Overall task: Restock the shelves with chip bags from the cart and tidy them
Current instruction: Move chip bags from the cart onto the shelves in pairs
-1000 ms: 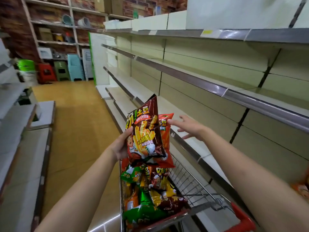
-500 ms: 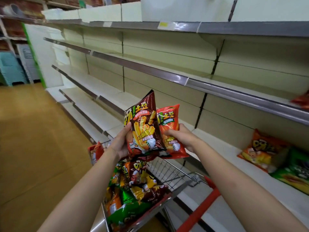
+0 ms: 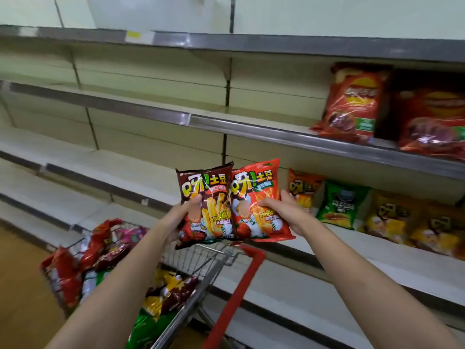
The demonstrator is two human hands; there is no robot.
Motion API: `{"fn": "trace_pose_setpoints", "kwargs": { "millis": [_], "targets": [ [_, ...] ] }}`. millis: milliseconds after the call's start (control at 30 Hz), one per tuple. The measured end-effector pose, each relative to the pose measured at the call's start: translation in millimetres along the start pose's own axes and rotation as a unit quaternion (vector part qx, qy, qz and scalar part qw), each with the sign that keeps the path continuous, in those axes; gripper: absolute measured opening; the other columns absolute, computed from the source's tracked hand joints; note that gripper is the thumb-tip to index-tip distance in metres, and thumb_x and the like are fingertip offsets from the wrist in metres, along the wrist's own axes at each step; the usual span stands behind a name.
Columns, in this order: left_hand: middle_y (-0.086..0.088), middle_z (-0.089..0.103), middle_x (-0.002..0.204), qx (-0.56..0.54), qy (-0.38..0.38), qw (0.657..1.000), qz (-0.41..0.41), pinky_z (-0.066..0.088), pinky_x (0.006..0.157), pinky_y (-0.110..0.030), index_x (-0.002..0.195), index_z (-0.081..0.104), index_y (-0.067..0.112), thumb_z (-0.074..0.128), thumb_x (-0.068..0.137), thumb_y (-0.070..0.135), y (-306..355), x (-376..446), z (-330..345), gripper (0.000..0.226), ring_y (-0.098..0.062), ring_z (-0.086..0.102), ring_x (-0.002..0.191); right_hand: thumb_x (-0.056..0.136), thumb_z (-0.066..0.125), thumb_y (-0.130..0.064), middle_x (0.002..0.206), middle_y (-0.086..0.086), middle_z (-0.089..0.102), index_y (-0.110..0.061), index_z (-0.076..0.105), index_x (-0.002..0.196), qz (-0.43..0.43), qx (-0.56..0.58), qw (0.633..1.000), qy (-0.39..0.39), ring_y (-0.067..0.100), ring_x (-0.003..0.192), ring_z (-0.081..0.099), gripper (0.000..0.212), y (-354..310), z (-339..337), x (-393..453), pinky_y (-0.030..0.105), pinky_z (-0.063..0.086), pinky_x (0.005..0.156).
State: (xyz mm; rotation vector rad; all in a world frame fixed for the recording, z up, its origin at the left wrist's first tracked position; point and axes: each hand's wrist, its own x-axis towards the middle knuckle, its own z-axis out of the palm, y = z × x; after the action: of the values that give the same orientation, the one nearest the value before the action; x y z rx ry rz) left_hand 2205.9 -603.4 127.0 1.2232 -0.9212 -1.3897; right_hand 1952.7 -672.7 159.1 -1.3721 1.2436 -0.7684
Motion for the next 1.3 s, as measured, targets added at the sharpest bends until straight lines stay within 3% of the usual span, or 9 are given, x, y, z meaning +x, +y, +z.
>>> {"fn": "trace_pose_setpoints", "kwargs": {
  "millis": [67, 233, 367, 433, 567, 733, 933, 1100, 1300],
  "targets": [
    [-0.015, 0.072, 0.098, 0.002, -0.004, 1.0, -0.001, 0.057, 0.054, -0.028, 0.121, 0.053, 0.004, 0.077, 0.055, 0.057, -3, 6, 23, 0.088, -0.021, 0.074, 0.075, 0.082, 0.073, -0.019, 0.104, 0.004, 0.064, -0.022, 0.041, 0.116, 0.005, 0.009, 1.0, 0.015, 0.021, 0.087, 0.068, 0.046, 5, -21, -13, 0.036, 0.058, 0.073],
    [-0.015, 0.072, 0.105, 0.011, -0.036, 0.999, 0.001, 0.059, 0.061, -0.034, 0.13, 0.047, 0.008, 0.07, 0.068, 0.044, -17, 13, 80, 0.075, -0.028, 0.073, 0.084, 0.082, 0.073, -0.018, 0.105, 0.005, 0.063, -0.018, 0.038, 0.122, 0.017, 0.024, 0.998, 0.063, 0.022, 0.089, 0.067, 0.052, 24, -72, -53, 0.035, 0.057, 0.072],
    [-0.014, 0.072, 0.106, 0.021, -0.07, 0.997, -0.004, 0.059, 0.076, -0.044, 0.13, 0.045, 0.013, 0.077, 0.068, 0.045, -29, 5, 130, 0.077, -0.033, 0.071, 0.093, 0.085, 0.07, -0.015, 0.099, 0.003, 0.063, -0.021, 0.043, 0.11, 0.02, 0.03, 0.996, 0.083, 0.021, 0.085, 0.066, 0.038, 36, -113, -91, 0.033, 0.055, 0.069],
    [-0.014, 0.072, 0.108, 0.025, -0.086, 0.996, -0.007, 0.058, 0.077, -0.044, 0.132, 0.045, 0.014, 0.076, 0.069, 0.044, -34, -1, 152, 0.076, -0.034, 0.07, 0.096, 0.086, 0.069, -0.014, 0.095, 0.002, 0.063, -0.023, 0.045, 0.099, 0.011, 0.029, 0.995, 0.094, 0.02, 0.083, 0.065, 0.028, 40, -132, -110, 0.032, 0.054, 0.069],
    [-0.014, 0.072, 0.106, 0.034, -0.094, 0.995, -0.012, 0.059, 0.075, -0.043, 0.13, 0.045, 0.014, 0.075, 0.068, 0.043, -39, -21, 193, 0.075, -0.034, 0.071, 0.093, 0.084, 0.071, -0.017, 0.099, 0.004, 0.064, -0.02, 0.043, 0.112, 0.011, 0.034, 0.992, 0.121, 0.021, 0.085, 0.066, 0.04, 53, -160, -147, 0.034, 0.056, 0.07],
    [-0.014, 0.071, 0.109, 0.06, -0.102, 0.993, -0.013, 0.056, 0.084, -0.051, 0.134, 0.041, 0.013, 0.087, 0.054, 0.053, -50, -44, 230, 0.101, -0.035, 0.07, 0.094, 0.085, 0.069, -0.012, 0.096, 0.003, 0.065, -0.026, 0.045, 0.095, 0.003, 0.04, 0.99, 0.134, 0.021, 0.083, 0.066, 0.03, 72, -189, -188, 0.036, 0.056, 0.074],
    [-0.017, 0.068, 0.113, 0.069, -0.111, 0.991, -0.021, 0.057, 0.081, -0.053, 0.134, 0.039, 0.013, 0.091, 0.041, 0.056, -65, -73, 282, 0.115, -0.035, 0.071, 0.093, 0.084, 0.07, -0.014, 0.1, 0.005, 0.066, -0.027, 0.047, 0.099, 0.009, 0.067, 0.985, 0.159, 0.024, 0.088, 0.068, 0.031, 92, -227, -236, 0.038, 0.057, 0.075],
    [-0.013, 0.069, 0.113, 0.064, -0.133, 0.989, -0.029, 0.056, 0.082, -0.054, 0.134, 0.039, 0.018, 0.09, 0.04, 0.056, -78, -91, 337, 0.113, -0.034, 0.071, 0.093, 0.078, 0.074, -0.016, 0.109, 0.01, 0.07, -0.018, 0.049, 0.124, 0.013, 0.083, 0.979, 0.188, 0.03, 0.092, 0.07, 0.053, 110, -268, -282, 0.049, 0.057, 0.084],
    [-0.011, 0.07, 0.111, 0.072, -0.197, 0.977, -0.023, 0.057, 0.084, -0.051, 0.135, 0.041, 0.019, 0.083, 0.054, 0.049, -87, -107, 416, 0.096, -0.032, 0.071, 0.092, 0.082, 0.071, -0.014, 0.107, 0.009, 0.068, -0.017, 0.048, 0.12, 0.014, 0.086, 0.964, 0.25, 0.027, 0.092, 0.069, 0.044, 127, -323, -336, 0.04, 0.058, 0.077]
  ]
}}
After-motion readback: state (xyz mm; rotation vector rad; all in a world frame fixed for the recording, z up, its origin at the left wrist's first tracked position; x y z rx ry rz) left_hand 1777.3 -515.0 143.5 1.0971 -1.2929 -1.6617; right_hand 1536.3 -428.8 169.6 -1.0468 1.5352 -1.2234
